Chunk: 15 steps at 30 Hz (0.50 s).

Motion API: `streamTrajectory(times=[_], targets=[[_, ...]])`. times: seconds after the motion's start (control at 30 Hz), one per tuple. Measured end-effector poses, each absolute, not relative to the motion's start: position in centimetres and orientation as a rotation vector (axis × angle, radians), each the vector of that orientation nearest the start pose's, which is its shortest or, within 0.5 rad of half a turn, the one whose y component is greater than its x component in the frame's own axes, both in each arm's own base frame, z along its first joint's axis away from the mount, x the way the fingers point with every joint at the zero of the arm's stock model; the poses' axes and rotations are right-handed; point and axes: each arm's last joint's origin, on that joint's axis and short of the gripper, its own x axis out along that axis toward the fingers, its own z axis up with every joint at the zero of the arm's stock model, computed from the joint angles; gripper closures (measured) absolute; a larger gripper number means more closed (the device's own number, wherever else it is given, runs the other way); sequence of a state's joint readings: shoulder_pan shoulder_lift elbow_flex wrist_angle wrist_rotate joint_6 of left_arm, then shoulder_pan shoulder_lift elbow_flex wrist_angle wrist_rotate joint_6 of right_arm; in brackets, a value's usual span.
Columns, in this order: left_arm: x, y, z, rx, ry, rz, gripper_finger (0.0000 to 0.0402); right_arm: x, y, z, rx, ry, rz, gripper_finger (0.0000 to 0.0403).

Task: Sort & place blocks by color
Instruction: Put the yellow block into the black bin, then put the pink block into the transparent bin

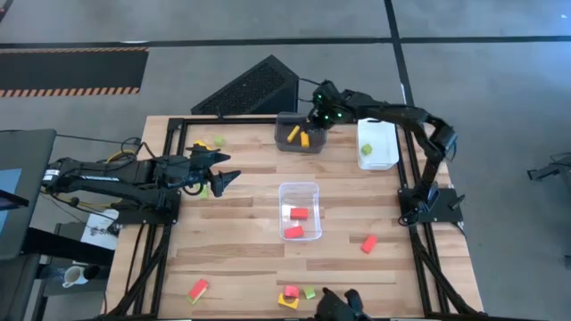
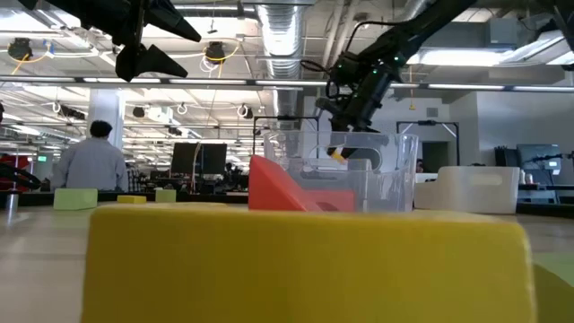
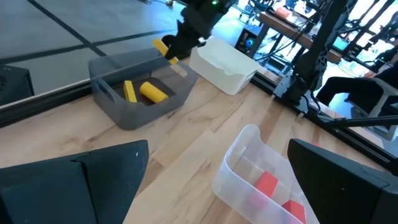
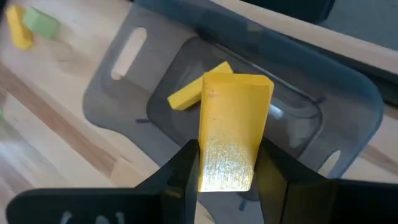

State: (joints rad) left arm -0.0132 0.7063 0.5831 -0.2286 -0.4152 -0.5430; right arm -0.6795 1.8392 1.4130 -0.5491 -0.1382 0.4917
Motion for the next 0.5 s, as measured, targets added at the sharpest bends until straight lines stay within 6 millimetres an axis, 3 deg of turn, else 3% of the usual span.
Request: streamTrajectory(times=[0.17,0.5], targets=[[15.8,1.0,27.2,-0.455,0.228,0.480,0.0036,31.9,-25.0,22.5,0.831,0.825,-0.720,0.0255],[15.8,0.9,27.0,-0.451,0.249,0.466,0.0036,32.2,-25.1,21.5,0.827,0.879,-0.713,0.0142]])
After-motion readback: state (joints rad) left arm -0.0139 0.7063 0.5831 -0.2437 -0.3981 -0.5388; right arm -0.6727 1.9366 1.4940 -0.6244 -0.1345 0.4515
